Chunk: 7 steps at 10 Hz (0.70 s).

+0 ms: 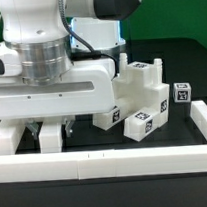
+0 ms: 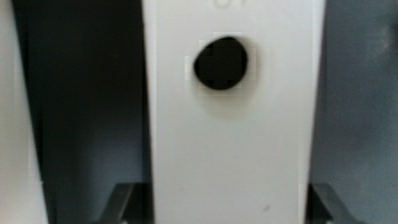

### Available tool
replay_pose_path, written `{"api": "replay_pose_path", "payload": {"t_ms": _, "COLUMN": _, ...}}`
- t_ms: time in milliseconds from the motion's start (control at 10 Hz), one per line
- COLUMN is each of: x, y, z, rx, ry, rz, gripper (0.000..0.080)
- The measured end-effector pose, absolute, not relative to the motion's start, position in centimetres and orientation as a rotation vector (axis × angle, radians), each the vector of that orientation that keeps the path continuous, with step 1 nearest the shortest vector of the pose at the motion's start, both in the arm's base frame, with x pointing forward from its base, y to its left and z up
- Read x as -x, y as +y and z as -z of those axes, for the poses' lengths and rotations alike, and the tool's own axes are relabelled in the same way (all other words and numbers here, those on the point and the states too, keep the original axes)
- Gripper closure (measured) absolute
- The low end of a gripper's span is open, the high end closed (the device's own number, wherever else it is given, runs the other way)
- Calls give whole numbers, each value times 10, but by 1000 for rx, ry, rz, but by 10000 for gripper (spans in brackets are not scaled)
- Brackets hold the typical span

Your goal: Assemble chair

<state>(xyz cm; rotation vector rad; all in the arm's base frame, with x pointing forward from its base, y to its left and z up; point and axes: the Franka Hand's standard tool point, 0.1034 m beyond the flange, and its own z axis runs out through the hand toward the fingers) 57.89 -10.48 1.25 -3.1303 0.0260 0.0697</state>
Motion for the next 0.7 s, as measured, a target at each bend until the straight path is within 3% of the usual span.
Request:
{"api": "replay_pose_path", "payload": {"t_ms": 100, "x": -580, "y": -102, "z": -22, "rx": 3122, "ry": 28, "rz": -75, "gripper": 516}}
{"api": "replay_pose_path", "payload": {"t_ms": 300, "x": -583, "y": -91, "z": -70, "rx": 3083, "ry": 15, "rz": -104, "gripper": 516}}
{"api": "replay_pose_path", "payload": {"t_ms": 700, "x": -590, "y": -77, "z": -133, "rx": 3042, "ry": 89, "rz": -94, "gripper": 515}}
